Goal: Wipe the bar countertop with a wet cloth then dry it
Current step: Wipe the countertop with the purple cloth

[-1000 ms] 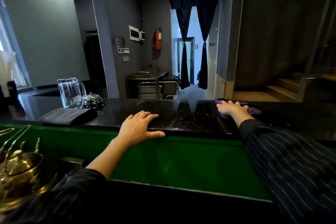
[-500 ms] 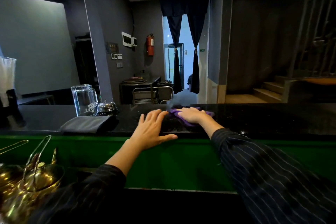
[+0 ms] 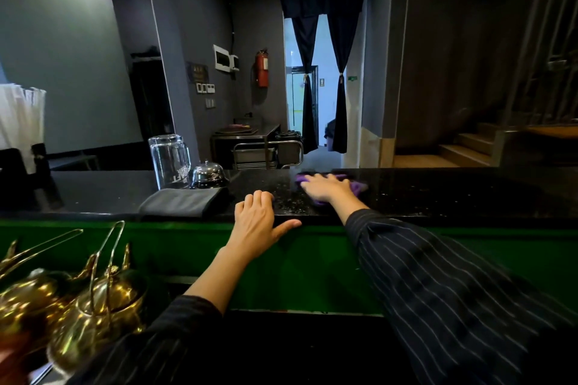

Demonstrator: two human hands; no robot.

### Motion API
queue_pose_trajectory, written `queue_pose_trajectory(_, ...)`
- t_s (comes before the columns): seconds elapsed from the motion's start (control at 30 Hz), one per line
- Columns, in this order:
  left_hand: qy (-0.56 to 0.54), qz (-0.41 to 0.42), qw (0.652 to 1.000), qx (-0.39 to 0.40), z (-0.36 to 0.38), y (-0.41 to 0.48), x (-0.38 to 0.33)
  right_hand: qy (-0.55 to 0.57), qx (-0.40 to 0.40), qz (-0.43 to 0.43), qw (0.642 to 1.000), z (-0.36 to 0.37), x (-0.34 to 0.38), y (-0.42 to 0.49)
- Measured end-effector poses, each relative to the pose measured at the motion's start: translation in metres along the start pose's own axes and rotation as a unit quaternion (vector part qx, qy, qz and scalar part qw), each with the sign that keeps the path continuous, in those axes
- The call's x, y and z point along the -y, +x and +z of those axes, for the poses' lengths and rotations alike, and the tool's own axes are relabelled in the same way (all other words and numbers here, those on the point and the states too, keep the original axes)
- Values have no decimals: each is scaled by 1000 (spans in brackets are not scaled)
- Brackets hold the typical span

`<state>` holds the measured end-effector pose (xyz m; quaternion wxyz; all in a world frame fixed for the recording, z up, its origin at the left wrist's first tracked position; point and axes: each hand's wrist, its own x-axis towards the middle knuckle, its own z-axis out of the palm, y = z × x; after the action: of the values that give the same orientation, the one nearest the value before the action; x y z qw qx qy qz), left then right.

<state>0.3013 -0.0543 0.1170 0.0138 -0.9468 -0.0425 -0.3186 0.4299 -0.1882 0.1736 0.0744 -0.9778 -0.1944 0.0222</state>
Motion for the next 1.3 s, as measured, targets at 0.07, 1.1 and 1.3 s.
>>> queue_pose_trajectory(0.07, -10, 1, 1000, 12, -2, 1, 2, 0, 22, -68, 997, 2, 21, -12)
queue_pose_trajectory(1.1, 44, -8, 982, 183, -25, -18, -8, 45, -104, -135, 984, 17, 34, -95)
queue_pose_trajectory(1.3, -65, -90, 983, 143, -40, -22, -35, -38, -120, -182, 975, 21, -26, -125)
